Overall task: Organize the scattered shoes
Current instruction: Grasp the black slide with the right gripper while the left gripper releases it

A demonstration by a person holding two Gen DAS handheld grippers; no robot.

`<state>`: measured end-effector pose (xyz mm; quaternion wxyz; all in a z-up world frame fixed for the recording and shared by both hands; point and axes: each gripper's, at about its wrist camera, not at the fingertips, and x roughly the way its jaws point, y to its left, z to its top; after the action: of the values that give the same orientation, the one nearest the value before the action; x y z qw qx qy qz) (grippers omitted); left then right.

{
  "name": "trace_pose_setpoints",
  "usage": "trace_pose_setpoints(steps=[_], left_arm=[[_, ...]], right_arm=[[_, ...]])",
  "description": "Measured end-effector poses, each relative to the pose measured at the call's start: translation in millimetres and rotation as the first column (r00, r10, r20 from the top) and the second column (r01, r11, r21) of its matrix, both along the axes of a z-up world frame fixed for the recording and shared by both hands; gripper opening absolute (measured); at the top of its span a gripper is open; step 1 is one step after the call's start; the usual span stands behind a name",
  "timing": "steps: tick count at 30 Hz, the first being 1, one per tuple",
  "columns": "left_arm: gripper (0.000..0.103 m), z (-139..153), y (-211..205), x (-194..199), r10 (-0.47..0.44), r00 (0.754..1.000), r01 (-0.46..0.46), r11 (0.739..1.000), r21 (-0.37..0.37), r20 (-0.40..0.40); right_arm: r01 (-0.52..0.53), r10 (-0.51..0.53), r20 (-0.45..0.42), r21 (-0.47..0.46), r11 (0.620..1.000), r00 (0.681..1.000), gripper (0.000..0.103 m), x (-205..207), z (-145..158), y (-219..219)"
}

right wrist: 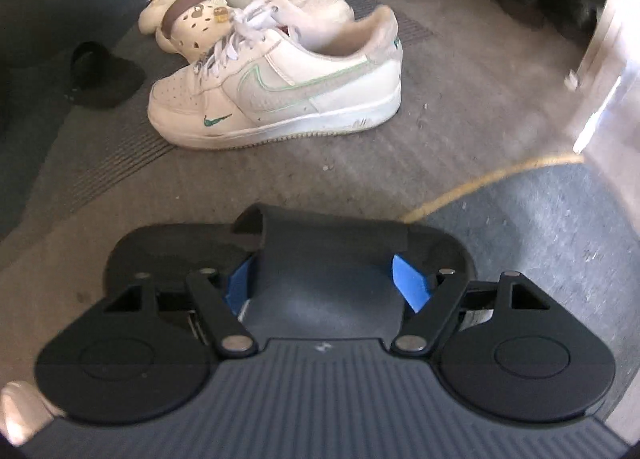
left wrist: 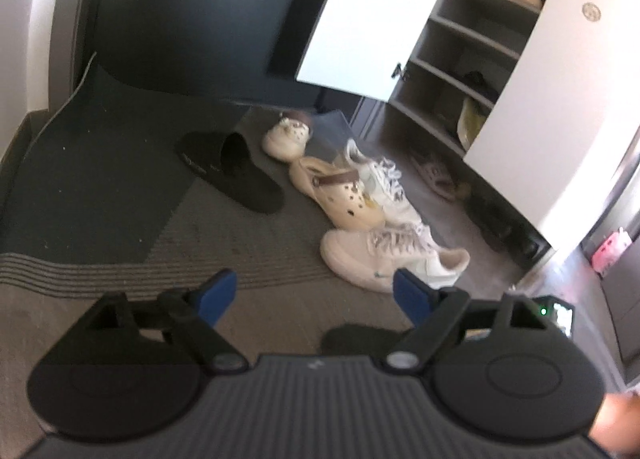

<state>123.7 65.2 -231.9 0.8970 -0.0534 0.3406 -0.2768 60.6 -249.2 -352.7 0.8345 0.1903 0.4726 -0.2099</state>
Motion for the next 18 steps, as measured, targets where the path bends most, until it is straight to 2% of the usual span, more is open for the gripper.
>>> trace_pose_setpoints(steps=[2,5,10,12,13,15,18], left_arm=[[0.086,6.5,0.5,-4.7,-0.009,0.999,0.008,1.000,0.020,0.033],[0.086,11.1,-1.2,-10.0,-0.019,0.999,0.018,1.000,0.023,0.045],[0.086,12.0,-3.6,-12.1,-0.020,0.998,0.019,1.000,0.023,0.051],[0.085,11.8,-4.4,-12.5,-0.019,0.998,0.018,1.000,0.025,0.054],[0.085,11.8,-4.8,-12.7,-0.019,0.998,0.018,1.000,0.026,0.056],[0.085,11.6,-5.6,-13.0,-0.018,0.998,0.016,0.999,0.027,0.059],[0.085,13.6,-7.4,-15.5,-0.020,0.998,0.018,0.999,0.027,0.066]], right_arm=[[-0.039,0.039,0.007,-0.021,0.999,0.999,0.055,-3.5,7.7,2.2],[-0.116,0.116,0.009,-0.070,0.991,0.993,0.039,-10.6,18.9,4.1],[-0.224,0.228,0.015,-0.133,0.965,0.974,0.026,-27.1,33.3,-3.0],[-0.290,0.299,0.031,-0.163,0.943,0.954,0.022,-36.1,41.4,-2.7],[-0.329,0.341,0.037,-0.183,0.926,0.939,0.019,-39.3,44.9,-0.4],[-0.434,0.456,0.037,-0.246,0.866,0.889,0.015,-45.1,51.1,10.9],[-0.600,0.636,0.019,-0.313,0.736,0.771,0.013,-54.1,54.5,33.2]])
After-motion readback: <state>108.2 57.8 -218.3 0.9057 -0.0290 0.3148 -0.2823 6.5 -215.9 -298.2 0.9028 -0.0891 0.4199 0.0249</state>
